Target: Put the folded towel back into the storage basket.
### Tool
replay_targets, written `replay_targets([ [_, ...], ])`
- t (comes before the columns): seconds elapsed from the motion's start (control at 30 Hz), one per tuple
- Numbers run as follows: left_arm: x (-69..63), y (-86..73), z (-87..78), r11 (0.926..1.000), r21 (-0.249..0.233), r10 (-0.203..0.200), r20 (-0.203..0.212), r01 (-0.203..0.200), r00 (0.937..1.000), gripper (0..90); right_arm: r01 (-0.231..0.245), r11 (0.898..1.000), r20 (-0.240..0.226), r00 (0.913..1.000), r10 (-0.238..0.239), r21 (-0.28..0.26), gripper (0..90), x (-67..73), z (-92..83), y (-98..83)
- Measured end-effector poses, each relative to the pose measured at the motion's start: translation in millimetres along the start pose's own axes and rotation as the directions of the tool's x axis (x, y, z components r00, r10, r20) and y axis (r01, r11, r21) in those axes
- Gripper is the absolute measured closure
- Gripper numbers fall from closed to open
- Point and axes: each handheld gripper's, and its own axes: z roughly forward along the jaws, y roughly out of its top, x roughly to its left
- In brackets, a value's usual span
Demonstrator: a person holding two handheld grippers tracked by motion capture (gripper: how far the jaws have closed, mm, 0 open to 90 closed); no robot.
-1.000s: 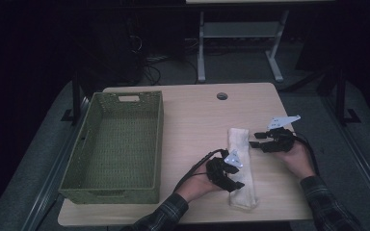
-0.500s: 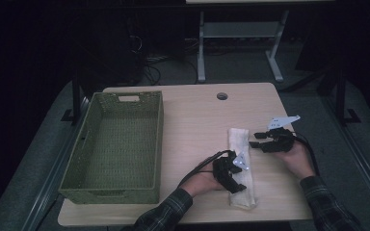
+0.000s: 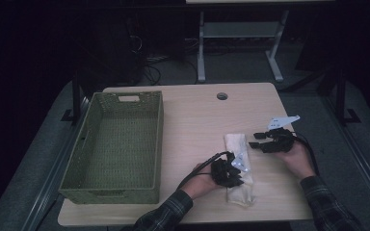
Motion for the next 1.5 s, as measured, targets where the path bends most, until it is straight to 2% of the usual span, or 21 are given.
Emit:
replay_targets([
  [0.1,-0.9,-4.6,-7.2,0.9999,0.012,-0.001,0.01,0.001,1.0,81.2,0.01,1.0,-0.016,0.9998,-0.01,-0.001,49.0,2.3,-0.9,2.7],
  [0.27,-8.5,-15.1,-18.4,0.9995,-0.001,-0.033,0.025,0.033,0.9992,81.2,0.06,0.998,-0.065,0.996,-0.061,-0.014,48.7,9.5,1.1,13.0],
  [0.37,-12.7,-19.3,-22.8,0.9982,-0.017,-0.057,0.031,0.057,0.9979,81.2,0.099,0.995,-0.102,0.9897,-0.1,-0.016,48.1,14.2,6.5,22.0],
  [0.47,-16.5,-23.1,-27.3,0.9972,-0.017,-0.072,0.039,0.072,0.9967,81.2,0.132,0.991,-0.133,0.9826,-0.13,0.004,48.0,17.0,12.9,29.5],
  [0.73,-18.4,-24.2,-27.4,0.9977,-0.017,-0.065,0.045,0.065,0.9969,81.1,0.157,0.987,-0.207,0.967,-0.148,0.026,48.0,11.2,37.0,43.9],
  [0.9,-17.4,-24.6,-27.4,0.9974,-0.018,-0.068,0.051,0.069,0.9964,81.0,0.198,0.978,-0.232,0.956,-0.179,0.06,47.9,8.4,55.6,45.9],
  [0.93,-17.5,-24.6,-27.3,0.9974,-0.017,-0.07,0.051,0.071,0.9963,81.0,0.214,0.974,-0.244,0.9507,-0.191,0.069,47.9,9.2,59.3,45.6],
  [1.07,-17.2,-24.7,-26.3,0.9976,-0.014,-0.068,0.049,0.068,0.9965,81.1,0.227,0.968,-0.245,0.9495,-0.196,0.104,48.4,9.1,68.6,42.4],
  [1.13,-16.8,-24.9,-25.7,0.9975,-0.011,-0.069,0.052,0.07,0.9962,81.1,0.218,0.969,-0.264,0.9471,-0.182,0.114,50.0,8.5,71.0,40.5],
  [1.2,-16.5,-25.0,-24.9,0.9976,-0.005,-0.068,0.052,0.069,0.9963,81.1,0.232,0.967,-0.264,0.944,-0.198,0.102,51.1,8.7,71.6,39.6],
  [1.37,-17.3,-24.1,-24.0,0.9975,-0.003,-0.071,0.05,0.071,0.9962,81.1,0.22,0.97,-0.295,0.9381,-0.182,0.101,67.0,10.8,68.9,36.9],
  [1.43,-17.1,-24.0,-23.7,0.9971,-0.004,-0.075,0.052,0.076,0.9958,81.1,0.205,0.973,-0.318,0.934,-0.163,0.105,74.9,10.3,68.5,35.9],
  [1.47,-17.0,-23.9,-23.6,0.997,-0.002,-0.077,0.051,0.077,0.9957,81.1,0.204,0.974,-0.334,0.929,-0.159,0.104,77.6,9.5,68.8,35.9],
  [1.5,-17.0,-23.8,-23.6,0.9971,0.0,-0.077,0.051,0.077,0.9958,81.1,0.2,0.974,-0.341,0.9276,-0.154,0.106,79.3,9.0,69.0,35.8],
])
